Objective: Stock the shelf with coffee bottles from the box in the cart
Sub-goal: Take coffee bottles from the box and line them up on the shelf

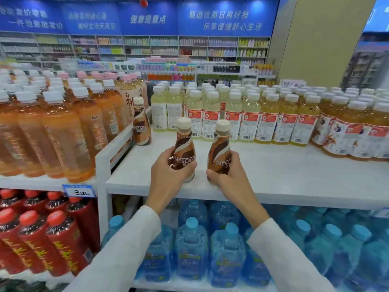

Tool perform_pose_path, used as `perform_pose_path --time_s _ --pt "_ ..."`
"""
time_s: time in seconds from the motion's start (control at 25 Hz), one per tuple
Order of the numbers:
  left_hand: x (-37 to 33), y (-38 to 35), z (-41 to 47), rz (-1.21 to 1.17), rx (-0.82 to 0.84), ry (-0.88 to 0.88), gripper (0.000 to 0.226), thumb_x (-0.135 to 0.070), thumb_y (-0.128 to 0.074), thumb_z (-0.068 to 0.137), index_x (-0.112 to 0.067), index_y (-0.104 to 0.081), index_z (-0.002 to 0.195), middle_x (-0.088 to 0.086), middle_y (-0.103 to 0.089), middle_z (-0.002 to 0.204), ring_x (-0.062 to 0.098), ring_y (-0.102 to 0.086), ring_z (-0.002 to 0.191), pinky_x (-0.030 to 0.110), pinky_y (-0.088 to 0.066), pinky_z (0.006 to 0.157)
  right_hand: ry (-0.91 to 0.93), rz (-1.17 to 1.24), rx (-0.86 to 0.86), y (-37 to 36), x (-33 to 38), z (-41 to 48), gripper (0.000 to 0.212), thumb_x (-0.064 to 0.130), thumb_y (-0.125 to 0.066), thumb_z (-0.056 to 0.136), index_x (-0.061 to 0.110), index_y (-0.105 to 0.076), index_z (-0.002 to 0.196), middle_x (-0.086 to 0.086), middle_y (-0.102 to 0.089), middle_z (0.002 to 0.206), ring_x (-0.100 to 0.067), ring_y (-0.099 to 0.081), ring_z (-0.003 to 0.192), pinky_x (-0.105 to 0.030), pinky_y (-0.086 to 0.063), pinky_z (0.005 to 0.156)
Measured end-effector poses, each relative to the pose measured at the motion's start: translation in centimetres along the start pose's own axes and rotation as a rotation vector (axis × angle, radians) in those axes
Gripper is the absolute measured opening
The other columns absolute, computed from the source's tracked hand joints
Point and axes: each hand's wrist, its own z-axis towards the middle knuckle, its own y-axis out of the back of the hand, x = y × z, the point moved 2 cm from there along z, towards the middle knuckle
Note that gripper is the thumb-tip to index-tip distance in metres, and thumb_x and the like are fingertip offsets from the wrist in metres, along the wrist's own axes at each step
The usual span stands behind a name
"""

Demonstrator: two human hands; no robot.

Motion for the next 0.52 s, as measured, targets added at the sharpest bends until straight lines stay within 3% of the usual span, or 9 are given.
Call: perform_pose_path --time_s 0.16,0.28,0.36,0.52 --pt "0.9 0.7 -0.5 -0.064 0.072 -0.031 0.07 -0.031 -0.087 0.077 -0.037 -0.05 0.136 -0.031 -0.058 0.111 -0.02 -0.056 0.099 0.005 -0.046 0.082 -0.018 0.017 0.046 0.4 -0.5 -0.3 0.077 0.022 -0.082 0.082 0.028 -0.036 0.144 0.011 -0.057 0.135 -0.006 -0.058 0.118 -0.022 -0.044 0.098" --pt "1.4 1.4 -0.2 -0.082 0.111 -0.011 0.066 -0.023 -0.089 0.076 -0.036 -0.053 0.13 -0.032 -0.058 0.11 -0.011 -0.058 0.104 0.01 -0.047 0.083 -0.042 0.096 0.036 1.9 -0.6 -0.1 0.087 0.006 -0.081 0.079 0.025 -0.036 0.151 0.004 -0.054 0.144 -0.013 -0.053 0.13 -0.038 -0.041 0.113" --pt "1.4 1.7 0.0 -0.086 0.105 0.0 0.062 -0.022 -0.09 0.074 -0.037 -0.055 0.122 -0.03 -0.06 0.11 -0.008 -0.061 0.102 0.008 -0.047 0.076 -0.011 0.067 -0.002 2.2 -0.4 0.1 0.075 0.001 -0.081 0.077 0.026 -0.049 0.141 0.005 -0.064 0.131 -0.014 -0.06 0.122 -0.037 -0.049 0.106" --pt "0.9 1.5 -0.1 -0.086 0.137 -0.006 0.061 -0.021 -0.087 0.077 -0.037 -0.053 0.125 -0.03 -0.058 0.107 -0.009 -0.06 0.096 0.005 -0.047 0.07 0.055 -0.045 -0.077 1.1 0.3 -0.3 0.064 0.017 -0.091 0.07 0.029 -0.055 0.122 0.019 -0.063 0.113 0.0 -0.063 0.103 -0.017 -0.051 0.082"
